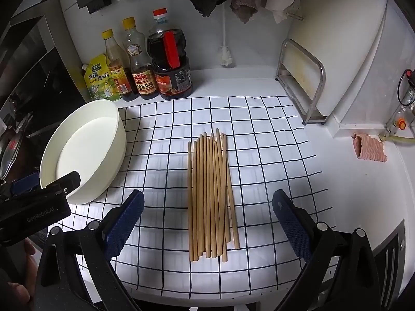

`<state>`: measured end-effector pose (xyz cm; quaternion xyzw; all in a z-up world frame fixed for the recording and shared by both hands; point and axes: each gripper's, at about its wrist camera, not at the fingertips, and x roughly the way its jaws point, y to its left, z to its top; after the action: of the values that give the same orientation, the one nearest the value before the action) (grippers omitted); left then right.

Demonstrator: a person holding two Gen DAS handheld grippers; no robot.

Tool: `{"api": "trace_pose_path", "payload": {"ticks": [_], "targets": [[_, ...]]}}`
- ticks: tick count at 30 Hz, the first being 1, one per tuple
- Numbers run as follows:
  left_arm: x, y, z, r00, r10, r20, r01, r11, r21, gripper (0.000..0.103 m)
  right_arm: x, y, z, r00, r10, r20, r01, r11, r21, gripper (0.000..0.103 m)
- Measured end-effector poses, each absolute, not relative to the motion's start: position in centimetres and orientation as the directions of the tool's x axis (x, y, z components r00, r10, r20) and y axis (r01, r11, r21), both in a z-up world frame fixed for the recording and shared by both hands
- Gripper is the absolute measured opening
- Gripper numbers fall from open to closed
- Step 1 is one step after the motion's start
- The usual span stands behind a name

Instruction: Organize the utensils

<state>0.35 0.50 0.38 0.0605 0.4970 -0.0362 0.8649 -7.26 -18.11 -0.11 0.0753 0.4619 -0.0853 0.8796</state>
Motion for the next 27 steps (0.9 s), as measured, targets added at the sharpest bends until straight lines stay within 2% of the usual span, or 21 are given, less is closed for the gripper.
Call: {"api": "trace_pose_path", "payload": {"ticks": [27], "targets": [[0.38,0.78,0.88,0.511,-0.006,-0.859,0.117,0.991,0.063,0.097,-7.27,-18.19,0.51,0.572,-0.083,-0.816,0.217,0.975,0.053,0.095]]}}
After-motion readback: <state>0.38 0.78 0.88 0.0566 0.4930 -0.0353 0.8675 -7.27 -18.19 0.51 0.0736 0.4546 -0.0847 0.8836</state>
